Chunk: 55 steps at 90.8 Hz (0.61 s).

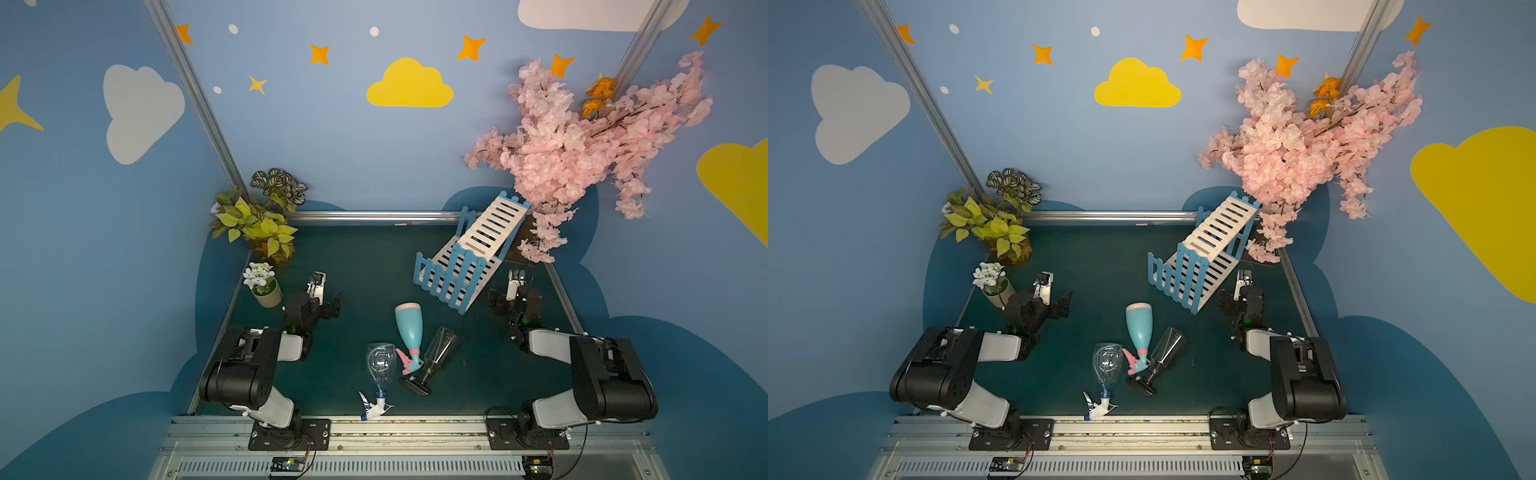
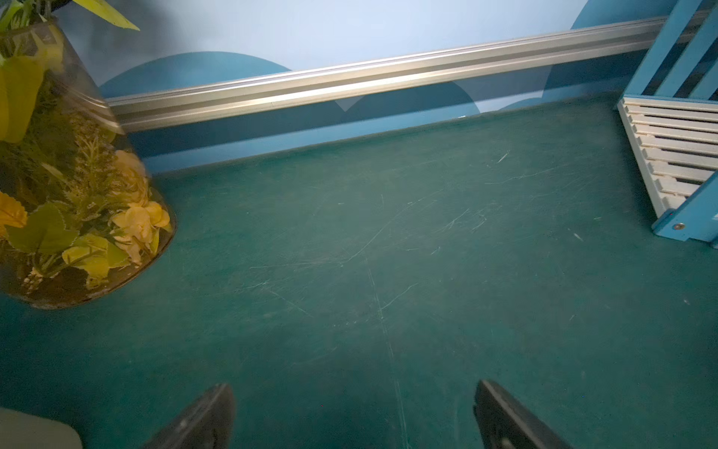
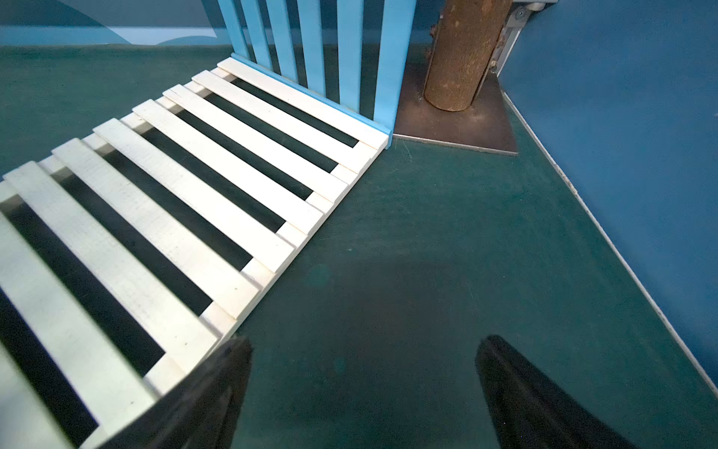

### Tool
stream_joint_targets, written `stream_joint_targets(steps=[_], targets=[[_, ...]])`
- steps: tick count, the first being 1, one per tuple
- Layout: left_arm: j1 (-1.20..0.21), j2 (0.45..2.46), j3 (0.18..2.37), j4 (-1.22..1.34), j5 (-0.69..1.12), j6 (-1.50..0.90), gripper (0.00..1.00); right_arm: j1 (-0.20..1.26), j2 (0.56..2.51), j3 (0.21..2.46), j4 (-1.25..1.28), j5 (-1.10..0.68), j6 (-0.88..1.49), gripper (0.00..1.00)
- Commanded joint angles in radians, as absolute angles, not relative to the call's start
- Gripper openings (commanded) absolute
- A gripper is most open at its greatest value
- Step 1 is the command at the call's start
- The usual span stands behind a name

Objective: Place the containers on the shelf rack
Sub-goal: Adjust the shelf at the center of the board.

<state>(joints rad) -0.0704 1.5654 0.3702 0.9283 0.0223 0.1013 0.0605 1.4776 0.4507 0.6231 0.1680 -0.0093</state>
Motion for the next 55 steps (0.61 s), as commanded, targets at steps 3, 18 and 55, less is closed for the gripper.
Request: stream_joint_targets(steps=[3, 18, 55], targets=[[-0.068, 1.574, 0.37, 0.937, 0.017, 0.105, 1.0, 0.061, 1.472, 0.457, 0.622, 0.17, -0.021, 0.97], [-0.068, 1.574, 0.37, 0.938, 0.017, 0.106, 1.0, 0.061, 1.471, 0.459, 0.621, 0.169, -0.021, 0.97], [-0.044, 1.529, 0.345, 0.951, 0.118, 0.108, 0.99, 0.046, 1.447, 0.464, 0.628, 0.213, 0.017, 0.97]])
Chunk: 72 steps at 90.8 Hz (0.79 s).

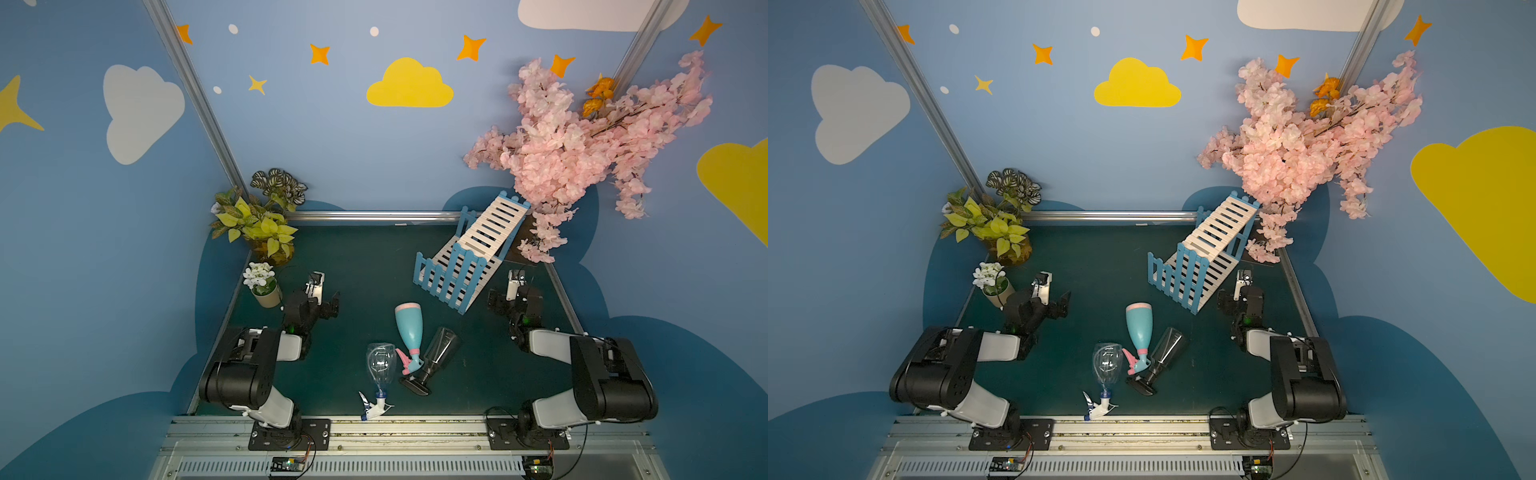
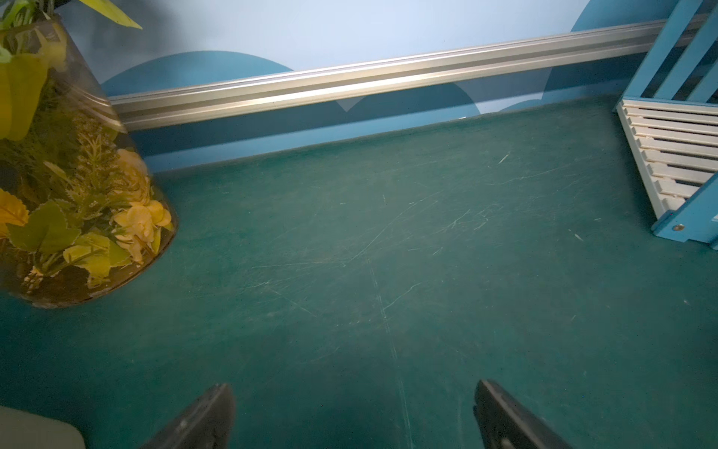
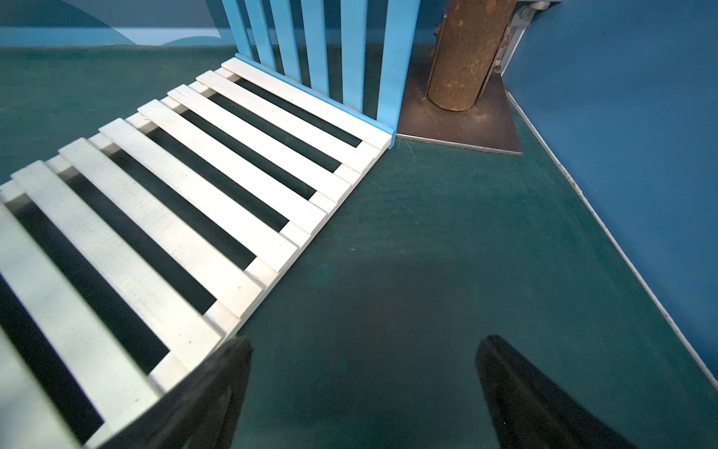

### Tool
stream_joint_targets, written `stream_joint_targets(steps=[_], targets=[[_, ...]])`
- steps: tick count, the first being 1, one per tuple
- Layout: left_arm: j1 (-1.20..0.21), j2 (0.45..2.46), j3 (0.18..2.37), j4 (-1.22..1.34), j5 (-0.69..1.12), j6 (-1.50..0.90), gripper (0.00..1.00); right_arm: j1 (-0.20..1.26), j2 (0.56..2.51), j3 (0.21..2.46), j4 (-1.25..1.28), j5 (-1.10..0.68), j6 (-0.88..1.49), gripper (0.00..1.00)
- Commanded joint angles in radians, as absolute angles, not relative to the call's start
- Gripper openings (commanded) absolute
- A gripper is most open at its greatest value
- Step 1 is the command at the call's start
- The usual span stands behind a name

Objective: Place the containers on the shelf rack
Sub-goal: Adjust the shelf at the center of the board.

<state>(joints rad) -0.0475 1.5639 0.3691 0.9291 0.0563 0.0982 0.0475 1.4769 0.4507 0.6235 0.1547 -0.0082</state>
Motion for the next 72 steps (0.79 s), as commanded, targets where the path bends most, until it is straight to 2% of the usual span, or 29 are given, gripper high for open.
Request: stream_joint_targets(steps=[1, 10, 23, 32, 43, 53, 72], targets=[[-0.045, 1.516, 0.34, 0.951, 0.117, 0.109, 0.99, 0.046, 1.436, 0.465, 0.619, 0.229, 0.027, 0.97], [-0.055, 1.382, 0.27, 0.958, 0.086, 0.113, 0.99, 0.024, 1.279, 0.472, 0.433, 0.283, 0.106, 0.97], [-0.097, 1.116, 0.258, 0.789, 0.072, 0.089, 0.99, -0.009, 0.932, 0.451, 0.183, 0.198, 0.235, 0.97], [-0.188, 0.968, 0.275, 0.665, -0.007, 0.088, 0.99, -0.009, 0.709, 0.444, 0.003, 0.213, 0.366, 0.97], [-0.27, 0.848, 0.326, 0.534, -0.013, 0.035, 0.99, -0.005, 0.49, 0.461, -0.119, 0.172, 0.494, 0.97], [-0.325, 0.789, 0.384, 0.439, -0.008, -0.029, 0.99, 0.022, 0.492, 0.567, -0.217, 0.1, 0.662, 0.96], [-0.402, 0.753, 0.497, 0.265, 0.081, -0.118, 0.99, 0.064, 0.719, 0.784, -0.181, -0.199, 0.951, 0.95]])
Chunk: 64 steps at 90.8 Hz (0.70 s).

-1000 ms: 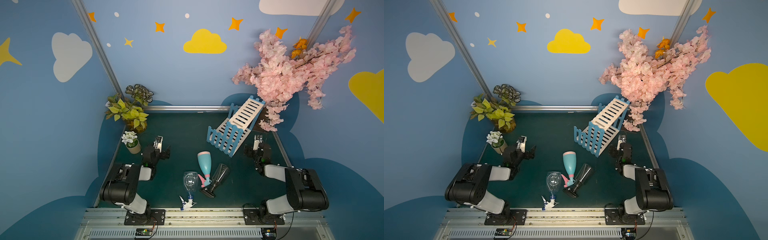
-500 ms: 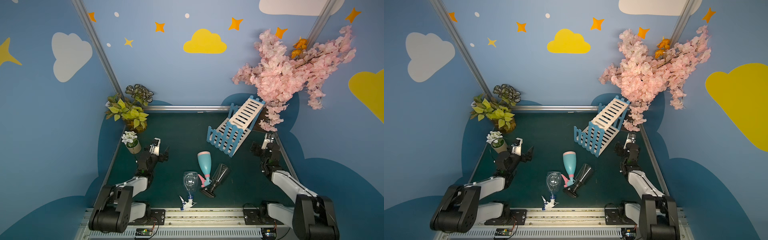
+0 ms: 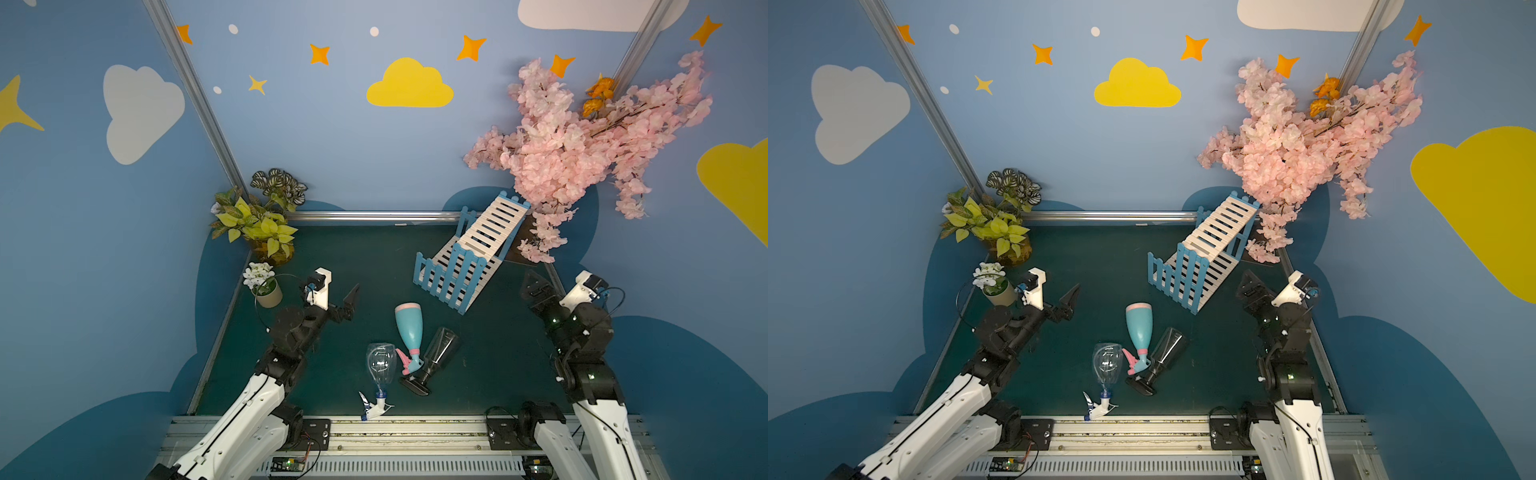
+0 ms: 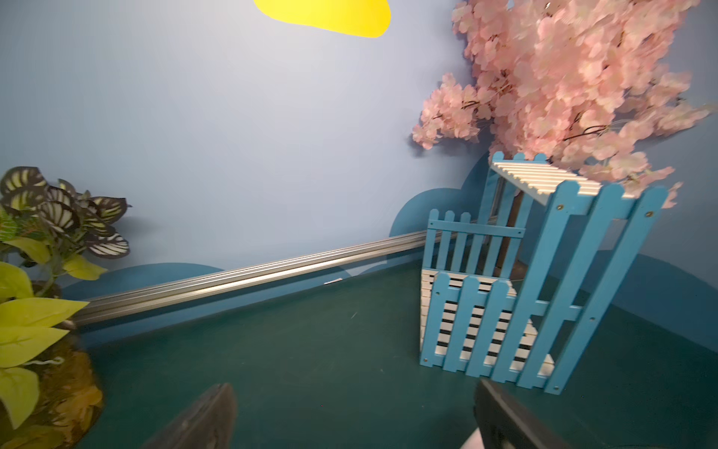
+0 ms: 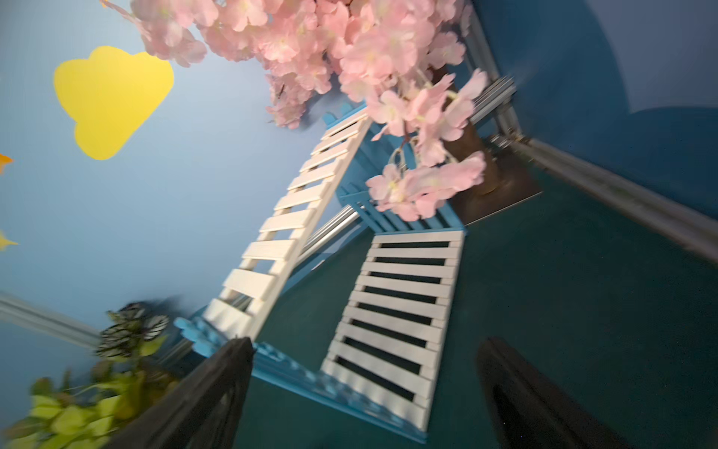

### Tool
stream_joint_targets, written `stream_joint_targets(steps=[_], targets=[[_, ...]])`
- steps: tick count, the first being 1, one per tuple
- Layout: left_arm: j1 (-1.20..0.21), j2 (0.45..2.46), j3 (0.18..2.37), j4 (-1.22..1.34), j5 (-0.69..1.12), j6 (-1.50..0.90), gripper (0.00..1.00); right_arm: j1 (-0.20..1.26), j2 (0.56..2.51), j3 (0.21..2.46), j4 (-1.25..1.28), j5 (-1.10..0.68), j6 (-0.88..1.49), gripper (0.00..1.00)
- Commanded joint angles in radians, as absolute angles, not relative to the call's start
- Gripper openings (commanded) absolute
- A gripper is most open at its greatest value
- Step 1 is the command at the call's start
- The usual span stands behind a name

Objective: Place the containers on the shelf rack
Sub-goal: Adjust the shelf at the center of the board.

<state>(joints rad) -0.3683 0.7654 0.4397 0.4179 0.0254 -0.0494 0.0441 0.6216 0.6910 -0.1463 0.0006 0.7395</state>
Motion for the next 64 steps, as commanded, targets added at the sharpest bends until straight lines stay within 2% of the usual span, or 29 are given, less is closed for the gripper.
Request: stream_joint_targets(steps=[1, 9, 18, 40, 64], targets=[[-0.407, 0.752, 0.502, 0.256, 0.086, -0.121, 0.99, 0.066, 0.728, 0.792, -0.181, -0.212, 0.959, 0.95], [-0.451, 0.745, 0.515, 0.2, 0.107, -0.131, 0.99, 0.103, 0.772, 0.815, -0.112, -0.3, 0.953, 0.95], [-0.49, 0.734, 0.498, 0.183, 0.102, -0.138, 0.99, 0.163, 0.809, 0.824, -0.115, -0.323, 0.829, 0.96], [-0.51, 0.724, 0.477, 0.148, 0.077, -0.13, 1.0, 0.253, 0.901, 0.833, -0.189, -0.23, 0.528, 0.97], [-0.51, 0.719, 0.476, 0.15, 0.064, -0.12, 1.0, 0.276, 0.979, 0.87, -0.145, -0.209, 0.361, 0.97]])
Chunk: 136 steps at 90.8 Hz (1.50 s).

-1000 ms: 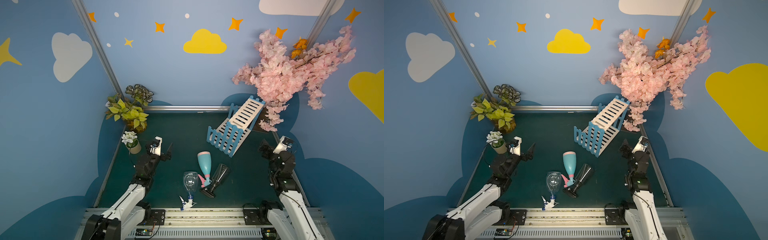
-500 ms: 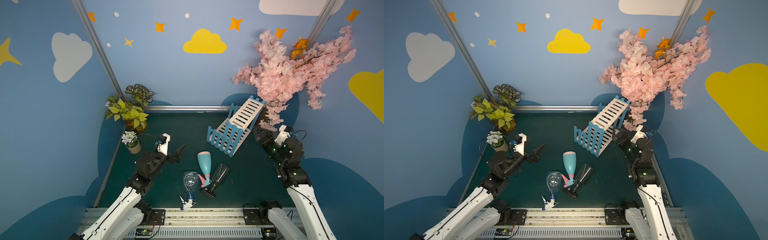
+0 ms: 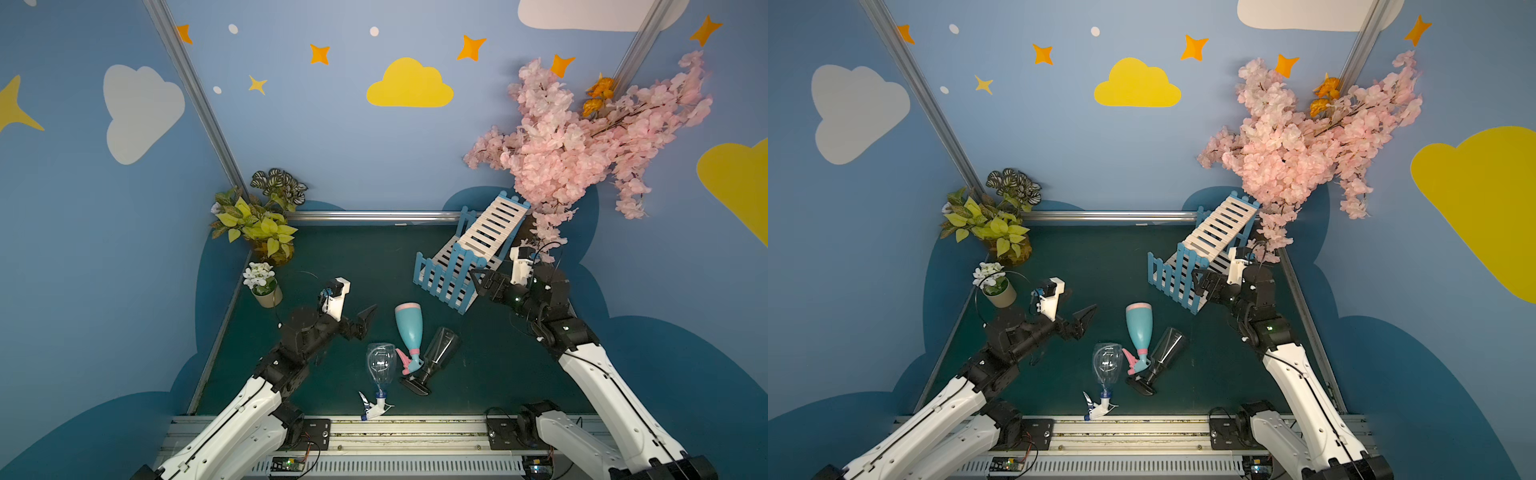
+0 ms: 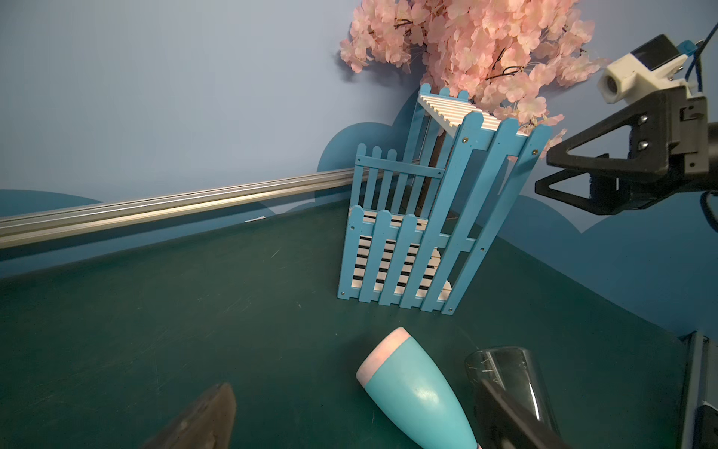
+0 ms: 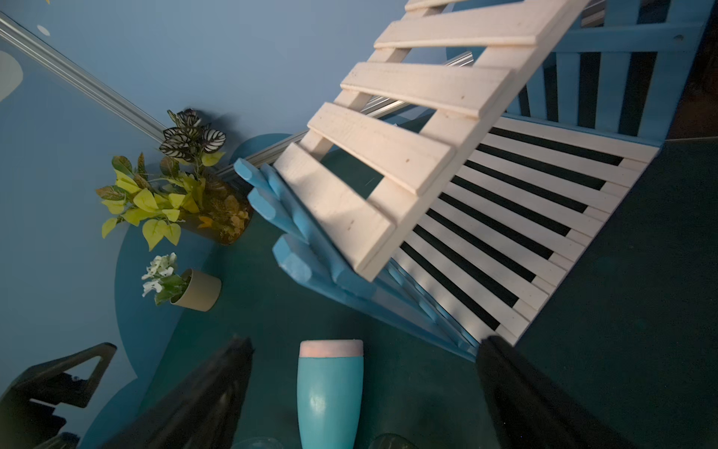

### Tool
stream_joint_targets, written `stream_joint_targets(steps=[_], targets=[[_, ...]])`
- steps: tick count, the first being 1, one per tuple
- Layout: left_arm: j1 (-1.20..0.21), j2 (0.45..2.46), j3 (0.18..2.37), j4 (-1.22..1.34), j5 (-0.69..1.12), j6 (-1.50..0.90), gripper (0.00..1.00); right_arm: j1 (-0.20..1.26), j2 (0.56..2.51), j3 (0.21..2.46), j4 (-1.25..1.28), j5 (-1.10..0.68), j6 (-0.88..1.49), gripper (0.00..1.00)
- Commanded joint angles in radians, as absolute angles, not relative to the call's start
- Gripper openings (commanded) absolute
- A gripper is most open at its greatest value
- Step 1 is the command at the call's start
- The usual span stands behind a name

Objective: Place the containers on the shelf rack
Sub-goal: Adjust the shelf at the center of the board.

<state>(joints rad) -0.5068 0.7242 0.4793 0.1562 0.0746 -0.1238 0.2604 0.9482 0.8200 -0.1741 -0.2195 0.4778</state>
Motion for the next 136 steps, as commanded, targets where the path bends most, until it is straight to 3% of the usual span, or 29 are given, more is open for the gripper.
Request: stream_joint_targets(steps=[1, 52, 69, 102, 122, 136], targets=[[-0.511, 0.72, 0.476, 0.15, 0.065, -0.121, 1.0, 0.277, 0.986, 0.873, -0.144, -0.213, 0.358, 0.97], [-0.51, 0.736, 0.467, 0.15, 0.066, -0.124, 1.0, 0.517, 1.124, 0.943, 0.003, -0.091, 0.312, 0.93], [-0.509, 0.731, 0.464, 0.149, 0.069, -0.126, 1.0, 0.588, 1.219, 0.996, 0.024, -0.066, 0.278, 0.72], [-0.509, 0.69, 0.453, 0.124, 0.053, -0.132, 1.0, 0.761, 1.447, 1.12, 0.16, 0.275, 0.196, 0.53], [-0.51, 0.653, 0.447, 0.114, 0.042, -0.135, 1.0, 0.795, 1.551, 1.122, 0.301, 0.387, 0.175, 0.4], [-0.511, 0.649, 0.443, 0.115, 0.037, -0.138, 1.0, 0.833, 1.594, 1.129, 0.375, 0.465, 0.132, 0.1]])
